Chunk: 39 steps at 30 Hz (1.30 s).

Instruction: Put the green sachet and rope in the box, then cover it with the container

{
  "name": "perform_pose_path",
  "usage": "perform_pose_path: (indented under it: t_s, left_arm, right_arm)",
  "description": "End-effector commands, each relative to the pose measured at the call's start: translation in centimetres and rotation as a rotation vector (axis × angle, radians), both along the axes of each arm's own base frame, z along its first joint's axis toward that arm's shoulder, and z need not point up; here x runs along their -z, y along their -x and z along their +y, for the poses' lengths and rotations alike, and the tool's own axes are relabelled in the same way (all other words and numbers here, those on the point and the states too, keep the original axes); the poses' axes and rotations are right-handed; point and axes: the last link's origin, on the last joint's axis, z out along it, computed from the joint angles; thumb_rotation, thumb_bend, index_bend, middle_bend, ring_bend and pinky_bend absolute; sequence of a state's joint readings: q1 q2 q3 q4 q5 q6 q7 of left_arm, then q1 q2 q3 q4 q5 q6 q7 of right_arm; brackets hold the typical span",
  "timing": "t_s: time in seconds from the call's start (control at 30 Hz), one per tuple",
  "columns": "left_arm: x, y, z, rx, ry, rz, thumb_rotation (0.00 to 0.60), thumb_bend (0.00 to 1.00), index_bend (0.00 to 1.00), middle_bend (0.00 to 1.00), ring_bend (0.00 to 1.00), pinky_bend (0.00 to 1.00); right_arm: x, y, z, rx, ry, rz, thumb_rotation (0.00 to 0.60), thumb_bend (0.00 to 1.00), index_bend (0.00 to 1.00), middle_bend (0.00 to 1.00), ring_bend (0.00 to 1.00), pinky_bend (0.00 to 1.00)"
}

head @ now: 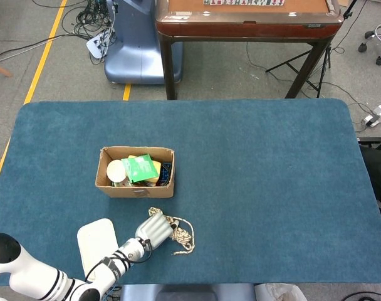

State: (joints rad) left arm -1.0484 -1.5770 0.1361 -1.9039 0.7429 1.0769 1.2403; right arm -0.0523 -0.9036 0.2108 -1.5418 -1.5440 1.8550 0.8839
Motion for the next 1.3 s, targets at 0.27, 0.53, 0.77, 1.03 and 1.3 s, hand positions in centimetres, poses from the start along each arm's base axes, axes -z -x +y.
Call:
perform_pose_path:
  t_s: [0.27, 0.53, 0.77, 1.03, 1.3]
  left_arm:
    - [-0.2, 0.4, 0.0, -0.014, -0.001, 0.021, 0.600, 0.14, 0.36, 0.88, 0.82, 0.94]
    - [-0.3, 0.9, -0.1, -0.052, 0.007, 0.044, 0.600, 0.25, 0.41, 0.86, 0.80, 0.91]
    - [-0.5, 1.2, 0.0, -0.065, 0.002, 0.048, 0.600, 0.39, 0.45, 0.84, 0.79, 0.90]
    - [-0.7, 1.6, 0.0, -0.075, -0.004, 0.061, 0.600, 0.44, 0.45, 0.82, 0.77, 0.89]
    - [-1.3, 2.1, 0.0, -0.042, -0.034, 0.093, 0.600, 0.44, 0.48, 0.72, 0.68, 0.81]
  right_arm:
    - [0.0, 0.0, -0.1, 0.000, -0.003, 0.001, 0.600, 0.00, 0.14, 0.13, 0.00, 0.04]
    - [0.0, 0.0, -0.1, 0.002, -0.003, 0.002, 0.600, 0.00, 0.14, 0.13, 0.00, 0.04]
    - [0.0, 0.0, -0.1, 0.002, -0.002, 0.001, 0.600, 0.00, 0.14, 0.13, 0.00, 0.04]
    - [0.1, 0.0, -0.2, 0.002, -0.004, 0.003, 0.600, 0.00, 0.14, 0.13, 0.00, 0.04]
    - [0.2, -0.1, -0.3, 0.002, -0.009, 0.007, 0.600, 0.00, 0.14, 0.13, 0.00, 0.04]
